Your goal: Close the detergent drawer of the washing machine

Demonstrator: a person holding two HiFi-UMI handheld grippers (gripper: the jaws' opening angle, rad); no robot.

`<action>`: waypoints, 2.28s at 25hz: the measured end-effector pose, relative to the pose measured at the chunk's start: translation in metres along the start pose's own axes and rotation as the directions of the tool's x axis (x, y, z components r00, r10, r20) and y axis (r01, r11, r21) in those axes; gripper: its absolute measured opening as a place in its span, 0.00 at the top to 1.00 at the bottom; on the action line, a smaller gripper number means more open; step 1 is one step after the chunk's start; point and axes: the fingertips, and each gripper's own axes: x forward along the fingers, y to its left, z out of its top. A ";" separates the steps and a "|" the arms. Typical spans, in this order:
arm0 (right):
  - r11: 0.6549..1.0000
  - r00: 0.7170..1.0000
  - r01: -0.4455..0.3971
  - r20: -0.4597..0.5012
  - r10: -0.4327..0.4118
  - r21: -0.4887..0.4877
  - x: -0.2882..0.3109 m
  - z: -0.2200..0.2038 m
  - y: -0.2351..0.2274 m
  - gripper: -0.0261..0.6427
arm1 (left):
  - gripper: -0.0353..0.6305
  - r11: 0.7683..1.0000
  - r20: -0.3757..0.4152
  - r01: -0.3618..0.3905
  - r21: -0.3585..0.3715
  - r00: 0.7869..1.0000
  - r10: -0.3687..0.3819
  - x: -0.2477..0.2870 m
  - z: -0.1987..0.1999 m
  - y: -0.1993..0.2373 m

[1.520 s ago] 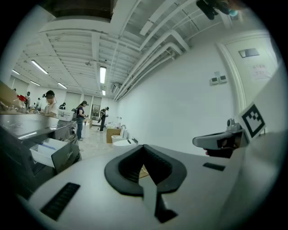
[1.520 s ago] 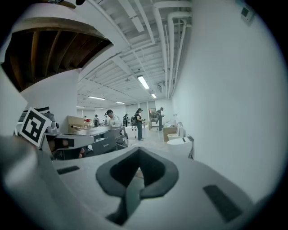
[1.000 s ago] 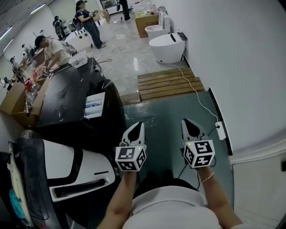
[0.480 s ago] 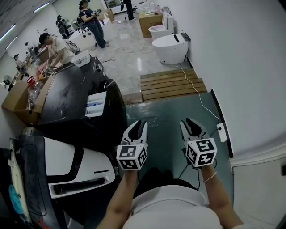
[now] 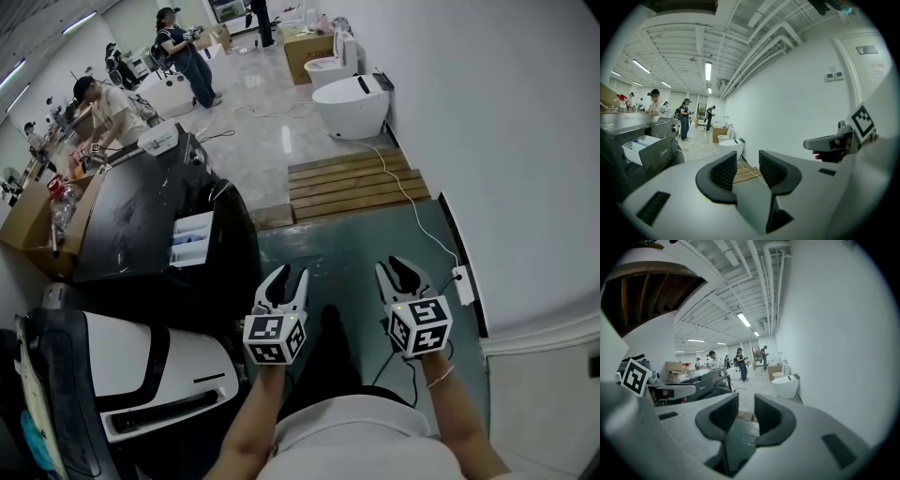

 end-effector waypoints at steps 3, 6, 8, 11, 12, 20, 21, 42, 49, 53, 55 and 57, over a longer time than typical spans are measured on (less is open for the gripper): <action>1.000 1.000 0.012 -0.002 -0.011 0.013 0.021 0.003 -0.011 0.83 | 0.76 1.000 -0.010 0.007 -0.011 1.000 -0.008 0.024 -0.001 0.012; 0.999 1.000 0.026 -0.005 -0.026 0.027 0.046 0.009 -0.023 0.83 | 0.76 1.000 -0.023 0.022 -0.021 0.999 -0.023 0.053 0.000 0.025; 0.999 0.999 0.033 -0.005 -0.033 0.030 0.068 0.017 -0.032 0.83 | 0.76 0.999 -0.028 0.026 -0.024 0.999 -0.027 0.075 0.003 0.035; 0.999 0.999 0.034 -0.007 -0.034 0.032 0.104 0.030 -0.042 0.83 | 0.76 0.999 -0.029 0.026 -0.026 0.999 -0.027 0.108 0.013 0.053; 0.999 0.999 0.034 -0.009 -0.034 0.034 0.117 0.035 -0.045 0.83 | 0.76 0.999 -0.030 0.026 -0.024 0.999 -0.027 0.118 0.017 0.060; 0.999 0.999 0.027 -0.025 -0.026 0.031 0.204 0.076 -0.063 0.83 | 0.76 1.000 -0.032 0.015 -0.011 0.999 -0.015 0.195 0.052 0.111; 0.999 0.999 0.025 -0.024 -0.025 0.032 0.214 0.081 -0.065 0.83 | 0.76 1.000 -0.033 0.012 -0.011 0.999 -0.012 0.203 0.056 0.118; 0.974 0.970 -0.224 -0.102 0.220 -0.024 0.361 0.124 -0.035 0.83 | 0.79 0.976 -0.034 -0.210 -0.061 0.978 0.208 0.247 0.077 0.207; 0.898 0.892 -0.436 -0.164 0.421 -0.067 0.421 0.137 0.006 0.83 | 0.80 0.915 -0.048 -0.391 -0.104 0.921 0.388 0.238 0.076 0.243; 0.814 0.811 -0.573 -0.216 0.544 -0.099 0.449 0.138 0.039 0.83 | 0.83 0.844 -0.052 -0.513 -0.154 0.858 0.512 0.225 0.074 0.258; 0.763 0.763 -0.636 -0.243 0.599 -0.115 0.459 0.138 0.057 0.83 | 0.83 0.804 -0.054 -0.569 -0.171 0.821 0.569 0.217 0.073 0.265; 0.708 0.711 -0.695 -0.273 0.648 -0.128 0.464 0.137 0.075 0.83 | 0.83 0.763 -0.057 -0.619 -0.185 0.782 0.621 0.207 0.073 0.268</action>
